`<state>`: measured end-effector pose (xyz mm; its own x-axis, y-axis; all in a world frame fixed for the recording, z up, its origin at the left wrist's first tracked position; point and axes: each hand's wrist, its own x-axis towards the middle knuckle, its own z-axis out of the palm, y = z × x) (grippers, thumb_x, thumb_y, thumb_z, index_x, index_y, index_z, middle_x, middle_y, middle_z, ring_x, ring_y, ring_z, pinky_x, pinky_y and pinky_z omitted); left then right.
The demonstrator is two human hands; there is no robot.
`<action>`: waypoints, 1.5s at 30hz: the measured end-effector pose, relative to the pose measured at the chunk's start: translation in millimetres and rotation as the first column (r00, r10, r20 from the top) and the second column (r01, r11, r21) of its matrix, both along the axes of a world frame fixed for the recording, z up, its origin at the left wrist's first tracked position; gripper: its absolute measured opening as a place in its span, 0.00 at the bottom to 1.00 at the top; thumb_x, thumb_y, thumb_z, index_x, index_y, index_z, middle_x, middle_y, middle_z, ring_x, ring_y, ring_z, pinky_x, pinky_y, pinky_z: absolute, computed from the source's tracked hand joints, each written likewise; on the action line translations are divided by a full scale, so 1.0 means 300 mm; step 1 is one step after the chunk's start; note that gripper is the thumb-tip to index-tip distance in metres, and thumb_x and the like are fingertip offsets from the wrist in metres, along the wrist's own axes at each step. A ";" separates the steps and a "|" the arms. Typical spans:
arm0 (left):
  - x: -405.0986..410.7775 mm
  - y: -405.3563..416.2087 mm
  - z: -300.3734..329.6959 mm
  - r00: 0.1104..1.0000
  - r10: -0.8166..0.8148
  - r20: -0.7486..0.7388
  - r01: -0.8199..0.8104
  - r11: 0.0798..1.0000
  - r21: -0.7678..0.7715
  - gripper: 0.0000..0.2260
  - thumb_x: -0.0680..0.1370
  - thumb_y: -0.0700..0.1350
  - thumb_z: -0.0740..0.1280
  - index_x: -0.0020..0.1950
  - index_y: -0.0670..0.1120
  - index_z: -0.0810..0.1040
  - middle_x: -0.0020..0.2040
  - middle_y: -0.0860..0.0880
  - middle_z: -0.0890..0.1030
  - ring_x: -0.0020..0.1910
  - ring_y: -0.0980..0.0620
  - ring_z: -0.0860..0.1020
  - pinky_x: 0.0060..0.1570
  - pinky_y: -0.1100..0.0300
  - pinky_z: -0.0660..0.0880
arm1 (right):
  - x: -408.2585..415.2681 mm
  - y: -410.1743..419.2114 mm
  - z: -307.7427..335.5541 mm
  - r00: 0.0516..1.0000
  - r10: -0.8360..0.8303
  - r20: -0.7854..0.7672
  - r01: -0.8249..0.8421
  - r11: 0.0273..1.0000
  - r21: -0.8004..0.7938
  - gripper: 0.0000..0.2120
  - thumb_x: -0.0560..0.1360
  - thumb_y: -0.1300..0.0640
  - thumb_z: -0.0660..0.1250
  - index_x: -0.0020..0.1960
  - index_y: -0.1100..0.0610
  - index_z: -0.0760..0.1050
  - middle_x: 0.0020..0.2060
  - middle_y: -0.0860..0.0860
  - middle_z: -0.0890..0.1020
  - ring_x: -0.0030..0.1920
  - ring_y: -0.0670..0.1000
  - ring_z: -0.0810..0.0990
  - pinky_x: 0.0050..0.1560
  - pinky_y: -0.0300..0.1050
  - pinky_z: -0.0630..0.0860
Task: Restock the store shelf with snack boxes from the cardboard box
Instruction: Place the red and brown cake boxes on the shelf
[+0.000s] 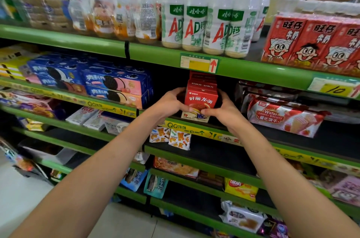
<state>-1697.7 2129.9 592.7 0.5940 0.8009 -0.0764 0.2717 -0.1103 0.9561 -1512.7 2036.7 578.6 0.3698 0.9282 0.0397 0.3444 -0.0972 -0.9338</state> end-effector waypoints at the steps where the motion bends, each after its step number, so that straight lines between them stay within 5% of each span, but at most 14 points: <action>1: -0.009 0.002 0.009 0.999 0.024 0.028 -0.023 0.999 -0.024 0.39 0.68 0.38 0.78 0.76 0.50 0.65 0.54 0.55 0.81 0.56 0.55 0.78 0.55 0.59 0.73 | 0.004 0.000 0.002 1.000 0.002 0.006 -0.002 1.000 -0.008 0.51 0.64 0.60 0.81 0.79 0.48 0.54 0.59 0.41 0.73 0.61 0.45 0.74 0.57 0.41 0.69; 4: -0.072 0.015 0.038 0.983 0.118 0.143 -0.095 0.983 -0.159 0.35 0.69 0.38 0.75 0.73 0.47 0.67 0.52 0.49 0.85 0.55 0.48 0.81 0.62 0.48 0.74 | 0.023 -0.007 0.012 0.995 -0.063 0.079 0.062 0.998 0.020 0.51 0.68 0.64 0.77 0.79 0.44 0.51 0.65 0.44 0.70 0.59 0.44 0.75 0.57 0.37 0.71; 9: -0.204 0.011 0.043 0.978 0.179 0.108 -0.159 0.972 -0.176 0.35 0.69 0.41 0.74 0.74 0.45 0.66 0.51 0.47 0.85 0.54 0.45 0.82 0.63 0.42 0.73 | 0.043 0.024 0.054 0.955 -0.124 0.271 0.104 0.991 0.086 0.46 0.72 0.60 0.75 0.79 0.40 0.52 0.74 0.52 0.65 0.69 0.54 0.70 0.69 0.57 0.70; 12: -0.236 0.007 0.033 0.978 0.187 0.094 -0.171 0.974 -0.152 0.33 0.73 0.40 0.73 0.75 0.45 0.65 0.54 0.47 0.84 0.53 0.46 0.82 0.59 0.44 0.77 | 0.043 0.060 0.072 0.900 -0.061 0.432 0.070 0.998 -0.006 0.43 0.74 0.57 0.72 0.78 0.36 0.52 0.74 0.55 0.64 0.72 0.57 0.68 0.70 0.49 0.65; 15: -0.248 0.014 0.037 0.979 0.182 0.090 -0.170 0.977 -0.125 0.31 0.74 0.39 0.73 0.75 0.45 0.66 0.53 0.48 0.84 0.52 0.48 0.83 0.55 0.48 0.79 | 0.034 0.077 0.072 0.888 -0.013 0.460 0.033 0.999 -0.035 0.37 0.73 0.60 0.73 0.75 0.38 0.60 0.68 0.55 0.69 0.65 0.56 0.73 0.60 0.42 0.67; 19: -0.265 0.029 0.031 0.974 0.193 0.117 -0.175 0.974 -0.143 0.32 0.73 0.40 0.73 0.75 0.45 0.66 0.52 0.48 0.85 0.52 0.48 0.84 0.57 0.46 0.78 | 0.038 0.085 0.097 0.936 -0.036 0.351 0.019 0.998 0.052 0.23 0.71 0.58 0.76 0.59 0.44 0.68 0.55 0.45 0.77 0.52 0.46 0.78 0.45 0.32 0.71; 22: -0.286 0.044 0.020 0.969 0.197 0.151 -0.173 0.972 -0.159 0.30 0.73 0.40 0.73 0.73 0.45 0.68 0.50 0.49 0.86 0.50 0.49 0.84 0.56 0.46 0.79 | 0.037 0.072 0.124 0.992 -0.041 0.118 0.027 0.993 0.115 0.17 0.71 0.55 0.77 0.50 0.41 0.72 0.46 0.36 0.76 0.39 0.33 0.80 0.34 0.27 0.73; 25: -0.306 0.059 0.004 0.967 0.182 0.177 -0.151 0.973 -0.174 0.27 0.73 0.41 0.73 0.70 0.42 0.71 0.51 0.48 0.86 0.51 0.48 0.84 0.51 0.50 0.80 | 0.041 0.055 0.108 0.998 0.015 -0.064 -0.005 0.988 0.157 0.13 0.71 0.52 0.76 0.46 0.36 0.76 0.51 0.36 0.78 0.44 0.38 0.83 0.43 0.37 0.80; 29: -0.305 0.067 0.005 0.979 0.133 0.156 -0.109 0.982 -0.153 0.27 0.72 0.43 0.73 0.70 0.43 0.71 0.52 0.48 0.86 0.52 0.48 0.84 0.55 0.48 0.79 | 0.039 0.044 0.073 0.992 0.063 -0.108 -0.044 0.984 0.172 0.13 0.70 0.51 0.76 0.46 0.34 0.77 0.59 0.43 0.78 0.51 0.46 0.84 0.50 0.46 0.81; 37: -0.283 0.071 0.003 0.981 0.145 0.129 -0.126 0.981 -0.148 0.28 0.73 0.41 0.73 0.72 0.44 0.70 0.53 0.48 0.85 0.53 0.48 0.84 0.51 0.51 0.78 | 0.034 0.037 0.077 0.992 0.076 -0.099 -0.057 0.981 0.185 0.13 0.73 0.55 0.75 0.48 0.37 0.76 0.55 0.40 0.78 0.46 0.39 0.84 0.44 0.37 0.81; 45: -0.275 0.074 -0.001 0.981 0.154 0.119 -0.136 0.980 -0.144 0.29 0.73 0.41 0.73 0.72 0.46 0.69 0.52 0.50 0.86 0.53 0.49 0.84 0.58 0.46 0.78 | 0.038 0.047 0.072 0.994 0.067 -0.086 -0.051 0.983 0.176 0.12 0.74 0.54 0.74 0.49 0.38 0.75 0.55 0.40 0.78 0.47 0.42 0.84 0.47 0.39 0.81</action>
<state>-1780.0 2152.2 592.4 0.4840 0.8669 -0.1194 0.1489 0.0528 0.9874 -1501.2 2051.0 600.3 0.3238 0.9306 0.1708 0.2577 0.0869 -0.9623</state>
